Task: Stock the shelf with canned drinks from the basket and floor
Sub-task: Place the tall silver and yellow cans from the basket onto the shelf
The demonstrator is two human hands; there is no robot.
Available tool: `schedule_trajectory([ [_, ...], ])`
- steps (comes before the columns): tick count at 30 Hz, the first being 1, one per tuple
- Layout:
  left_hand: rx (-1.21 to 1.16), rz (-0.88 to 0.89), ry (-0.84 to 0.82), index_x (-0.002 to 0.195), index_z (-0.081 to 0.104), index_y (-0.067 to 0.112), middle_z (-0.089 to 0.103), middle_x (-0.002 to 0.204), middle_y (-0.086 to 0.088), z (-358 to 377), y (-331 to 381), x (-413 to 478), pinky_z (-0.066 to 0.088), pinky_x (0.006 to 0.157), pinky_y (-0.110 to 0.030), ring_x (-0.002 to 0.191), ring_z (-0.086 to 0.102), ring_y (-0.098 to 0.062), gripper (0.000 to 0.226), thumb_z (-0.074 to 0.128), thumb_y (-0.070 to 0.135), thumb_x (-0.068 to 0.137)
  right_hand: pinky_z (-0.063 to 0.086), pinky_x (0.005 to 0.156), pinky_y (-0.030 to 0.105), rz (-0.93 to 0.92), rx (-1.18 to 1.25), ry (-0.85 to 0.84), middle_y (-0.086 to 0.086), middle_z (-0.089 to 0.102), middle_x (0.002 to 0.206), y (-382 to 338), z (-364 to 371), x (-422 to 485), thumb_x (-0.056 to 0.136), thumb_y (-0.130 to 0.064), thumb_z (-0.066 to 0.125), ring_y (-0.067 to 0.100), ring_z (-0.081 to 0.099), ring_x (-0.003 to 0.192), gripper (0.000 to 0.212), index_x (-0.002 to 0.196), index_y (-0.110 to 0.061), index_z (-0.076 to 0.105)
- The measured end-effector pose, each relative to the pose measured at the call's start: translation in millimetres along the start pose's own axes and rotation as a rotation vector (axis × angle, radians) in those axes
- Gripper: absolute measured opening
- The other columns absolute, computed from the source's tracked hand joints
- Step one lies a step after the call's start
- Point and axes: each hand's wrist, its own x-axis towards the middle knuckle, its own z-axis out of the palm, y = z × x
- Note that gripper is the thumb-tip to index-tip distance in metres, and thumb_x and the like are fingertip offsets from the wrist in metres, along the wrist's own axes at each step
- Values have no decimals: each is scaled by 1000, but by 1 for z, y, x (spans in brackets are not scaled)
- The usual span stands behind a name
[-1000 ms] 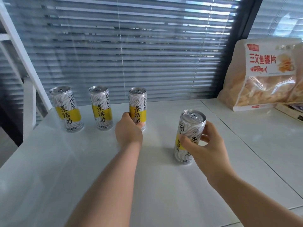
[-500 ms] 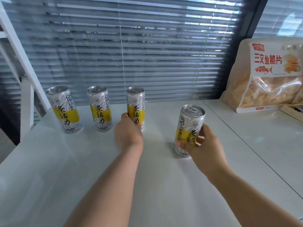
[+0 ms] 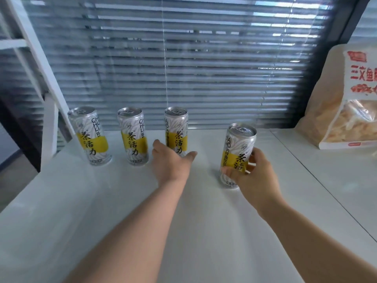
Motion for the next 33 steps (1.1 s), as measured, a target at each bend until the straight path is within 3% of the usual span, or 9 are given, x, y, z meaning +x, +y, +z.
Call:
schedule_trajectory([
  [1, -12, 18, 18, 129, 39, 1, 55, 124, -15, 2, 2, 3, 47, 86, -39, 109, 57, -34, 87, 85, 36, 63, 53, 90, 43, -7, 2, -3, -10, 67, 109, 0, 0, 1, 71, -24, 85, 16, 64, 101, 60, 123, -26, 55],
  [4, -34, 35, 61, 118, 48, 4, 59, 117, -12, 5, 3, 12, 44, 80, -37, 105, 58, -33, 65, 81, 32, 70, 52, 90, 41, -45, -8, 4, -9, 66, 111, 0, 2, 4, 71, -24, 85, 17, 63, 104, 62, 125, -25, 54],
  [8, 4, 63, 105, 113, 50, 4, 62, 111, -12, 12, -2, 12, 42, 76, -36, 101, 59, -33, 53, 77, 30, 76, 47, 97, 37, -71, -4, 38, -5, 55, 125, 9, 12, -5, 68, -22, 88, 16, 55, 113, 80, 135, -22, 44],
  [12, 1, 94, 108, 110, 51, 5, 63, 107, -11, 15, -8, 14, 41, 72, -35, 97, 61, -33, 51, 78, 30, 74, 46, 92, 34, -109, -35, 76, 2, 59, 125, 16, 19, 2, 77, -17, 79, 23, 56, 113, 67, 135, -20, 46],
  [17, -18, 120, 101, 110, 52, 5, 65, 103, -8, 13, -11, 16, 36, 68, -27, 92, 62, -26, 52, 80, 29, 72, 50, 93, 41, -89, -43, 56, 3, 62, 122, 11, 30, 34, 75, -19, 81, 25, 60, 109, 67, 133, -20, 49],
  [23, -3, 135, 83, 108, 53, 8, 66, 100, -4, 12, -13, 16, 31, 65, -23, 78, 54, -15, 49, 79, 30, 73, 47, 74, 33, -91, -114, -12, 4, 68, 101, -1, 46, 59, 72, -22, 82, 27, 62, 92, 42, 107, -14, 61],
  [28, -13, 142, 82, 110, 53, 9, 66, 100, -5, 12, -15, 15, 35, 68, -24, 88, 61, -21, 51, 80, 30, 73, 41, 64, 32, -107, -135, -14, 4, 65, 91, -4, 55, 61, 77, -25, 78, 30, 61, 88, 36, 104, -9, 60],
  [33, -10, 147, 80, 112, 53, 10, 66, 100, -3, 12, -16, 15, 34, 68, -23, 81, 55, -16, 51, 80, 30, 73, 33, 56, 30, -101, -148, -59, 0, 60, 85, -6, 50, 61, 74, -26, 81, 25, 55, 81, 37, 101, -12, 60],
])
